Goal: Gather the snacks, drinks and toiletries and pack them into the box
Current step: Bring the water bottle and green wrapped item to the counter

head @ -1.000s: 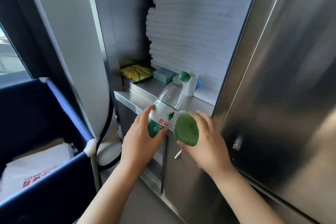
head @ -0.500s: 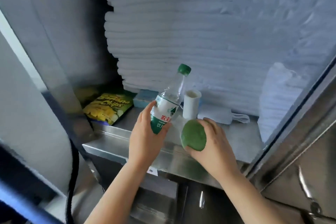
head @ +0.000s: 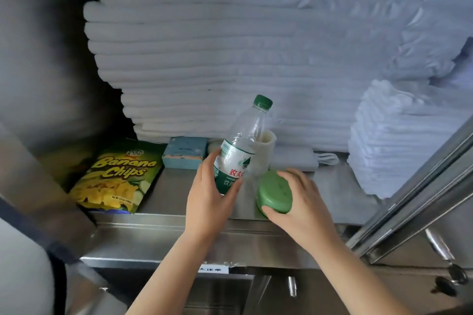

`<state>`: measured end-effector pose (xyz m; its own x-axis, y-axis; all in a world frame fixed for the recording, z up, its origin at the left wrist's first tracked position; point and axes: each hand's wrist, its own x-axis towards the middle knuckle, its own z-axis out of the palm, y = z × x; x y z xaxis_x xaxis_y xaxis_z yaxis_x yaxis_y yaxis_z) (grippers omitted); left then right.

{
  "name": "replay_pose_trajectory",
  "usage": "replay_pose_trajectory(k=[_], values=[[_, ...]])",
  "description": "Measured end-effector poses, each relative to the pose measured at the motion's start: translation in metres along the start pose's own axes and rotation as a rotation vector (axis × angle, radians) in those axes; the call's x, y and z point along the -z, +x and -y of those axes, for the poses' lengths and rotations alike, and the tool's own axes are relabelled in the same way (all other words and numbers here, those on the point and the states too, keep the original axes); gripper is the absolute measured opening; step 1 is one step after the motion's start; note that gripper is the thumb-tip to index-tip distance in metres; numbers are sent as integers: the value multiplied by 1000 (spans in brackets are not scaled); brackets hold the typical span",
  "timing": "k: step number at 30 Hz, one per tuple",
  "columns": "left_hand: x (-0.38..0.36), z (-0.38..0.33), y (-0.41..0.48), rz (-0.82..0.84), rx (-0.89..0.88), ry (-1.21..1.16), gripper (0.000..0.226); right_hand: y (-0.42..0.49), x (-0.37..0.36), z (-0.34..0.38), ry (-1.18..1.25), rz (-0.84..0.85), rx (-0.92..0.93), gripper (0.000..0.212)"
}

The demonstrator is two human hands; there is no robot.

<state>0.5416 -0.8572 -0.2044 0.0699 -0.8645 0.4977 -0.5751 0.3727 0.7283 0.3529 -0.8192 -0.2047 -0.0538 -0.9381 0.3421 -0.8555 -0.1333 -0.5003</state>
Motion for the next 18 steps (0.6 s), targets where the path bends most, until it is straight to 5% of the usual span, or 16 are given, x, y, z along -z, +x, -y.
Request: replay_pose_trajectory(k=[12,18], values=[[-19,11,2,16,-85,35,77,16,13,3,14,165,9,88],[-17,11,7,13,-75,210,70,24,16,10,-112,184,65,76]])
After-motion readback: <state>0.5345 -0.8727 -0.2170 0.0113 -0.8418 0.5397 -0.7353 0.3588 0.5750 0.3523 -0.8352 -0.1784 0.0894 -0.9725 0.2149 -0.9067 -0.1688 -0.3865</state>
